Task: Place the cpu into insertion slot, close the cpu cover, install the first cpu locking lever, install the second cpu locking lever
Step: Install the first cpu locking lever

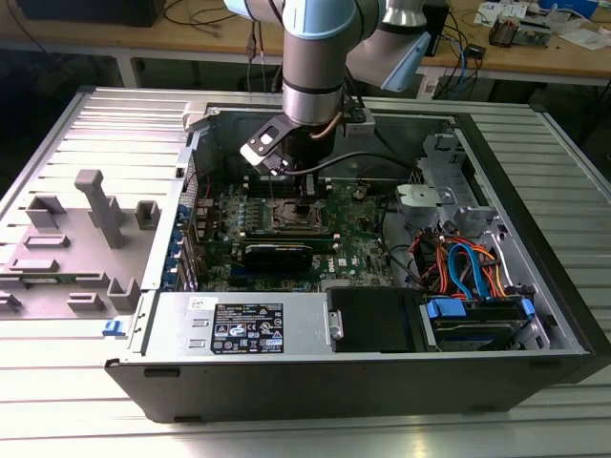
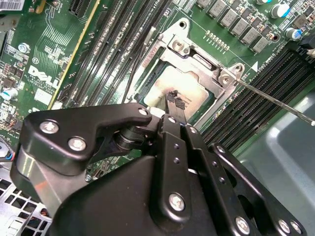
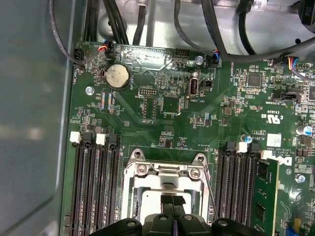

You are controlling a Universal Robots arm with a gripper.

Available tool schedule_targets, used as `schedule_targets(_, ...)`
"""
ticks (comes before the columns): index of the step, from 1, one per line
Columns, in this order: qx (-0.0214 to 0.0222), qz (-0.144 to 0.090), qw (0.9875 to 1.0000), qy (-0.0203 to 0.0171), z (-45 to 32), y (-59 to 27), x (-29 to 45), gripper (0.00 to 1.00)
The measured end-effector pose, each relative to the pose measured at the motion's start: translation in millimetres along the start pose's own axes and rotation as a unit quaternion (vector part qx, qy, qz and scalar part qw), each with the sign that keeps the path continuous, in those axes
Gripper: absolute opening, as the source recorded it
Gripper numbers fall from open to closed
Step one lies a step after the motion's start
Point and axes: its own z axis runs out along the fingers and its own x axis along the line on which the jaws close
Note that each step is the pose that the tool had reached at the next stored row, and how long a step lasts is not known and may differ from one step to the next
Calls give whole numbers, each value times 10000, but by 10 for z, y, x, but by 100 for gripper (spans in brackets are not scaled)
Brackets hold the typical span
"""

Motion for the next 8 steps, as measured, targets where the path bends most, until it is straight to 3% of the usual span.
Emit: schedule_targets(8,0,0,10000,0,-12,1,-1,11)
